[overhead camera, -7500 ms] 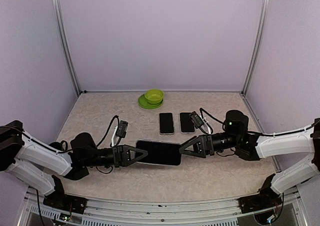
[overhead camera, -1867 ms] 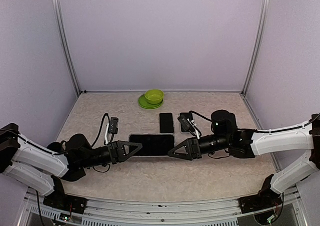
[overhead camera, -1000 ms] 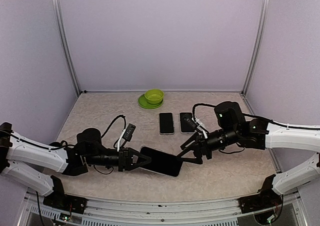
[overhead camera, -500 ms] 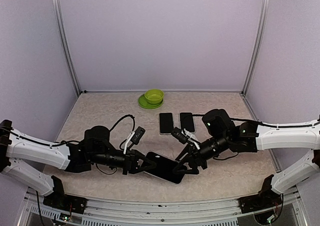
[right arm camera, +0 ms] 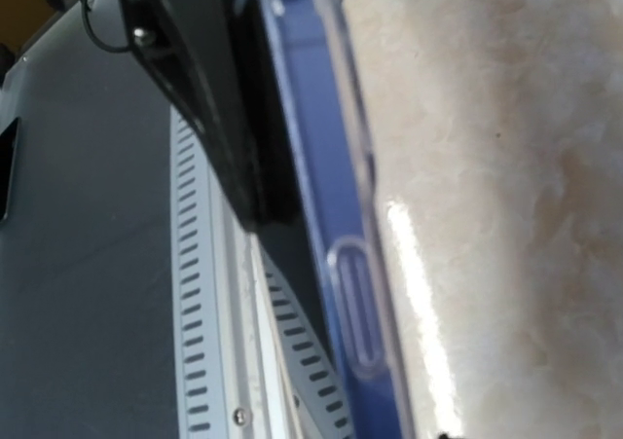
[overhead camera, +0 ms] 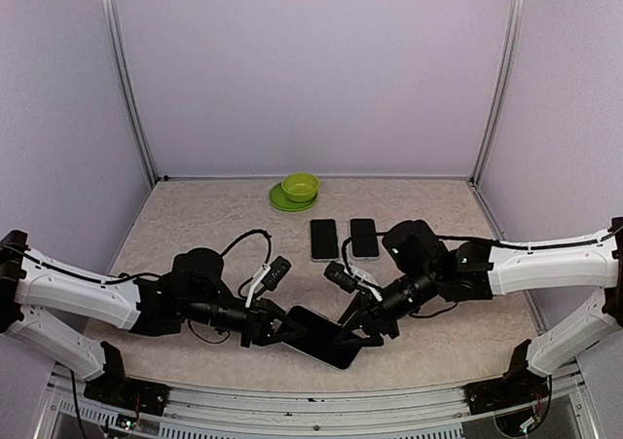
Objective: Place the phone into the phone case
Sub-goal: Pass from the left arm to the right, then pass from the right arm to the left, then place the phone with the phone case at the center of the board, then reset both arms
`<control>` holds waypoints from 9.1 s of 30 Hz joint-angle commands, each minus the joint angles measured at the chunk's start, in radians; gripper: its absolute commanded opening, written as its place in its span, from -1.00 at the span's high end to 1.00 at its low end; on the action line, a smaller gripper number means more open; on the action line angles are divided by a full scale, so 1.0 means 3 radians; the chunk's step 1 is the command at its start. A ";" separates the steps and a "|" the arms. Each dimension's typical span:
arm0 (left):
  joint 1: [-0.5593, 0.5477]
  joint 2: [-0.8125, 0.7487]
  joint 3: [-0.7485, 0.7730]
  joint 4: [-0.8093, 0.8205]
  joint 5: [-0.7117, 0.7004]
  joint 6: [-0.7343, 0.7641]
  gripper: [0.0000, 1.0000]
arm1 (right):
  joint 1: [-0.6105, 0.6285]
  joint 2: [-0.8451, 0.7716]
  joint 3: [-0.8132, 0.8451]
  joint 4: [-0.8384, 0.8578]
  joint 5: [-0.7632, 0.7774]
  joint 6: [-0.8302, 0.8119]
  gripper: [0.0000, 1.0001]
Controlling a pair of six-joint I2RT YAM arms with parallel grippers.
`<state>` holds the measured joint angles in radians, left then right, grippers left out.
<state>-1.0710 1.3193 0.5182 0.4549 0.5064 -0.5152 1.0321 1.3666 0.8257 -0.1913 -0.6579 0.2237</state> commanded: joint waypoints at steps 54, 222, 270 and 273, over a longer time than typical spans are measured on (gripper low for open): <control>0.0178 -0.0455 -0.0581 0.1349 -0.1074 -0.0820 -0.51 | -0.0219 -0.0659 -0.0547 0.1674 0.0899 0.1363 1.00; 0.2395 0.3197 0.3447 -0.1988 0.0325 0.0035 -0.07 | -0.0012 -0.0500 -0.0999 0.1844 0.1615 0.1300 -0.75; 0.0937 -0.1579 -0.0096 -0.1324 -0.2773 -0.0234 -0.98 | -0.0525 -0.2317 -0.0728 -0.0620 0.3495 0.0928 -0.99; 0.0923 -0.1877 -0.0203 -0.1478 -0.2875 -0.0364 -0.98 | -0.0531 -0.2378 -0.0723 -0.0623 0.3556 0.0955 -0.99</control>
<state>-0.7872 0.8490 0.4953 0.0685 -0.2699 -0.5838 0.8833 0.6800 0.5797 -0.3332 0.3672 0.5133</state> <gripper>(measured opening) 0.989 0.996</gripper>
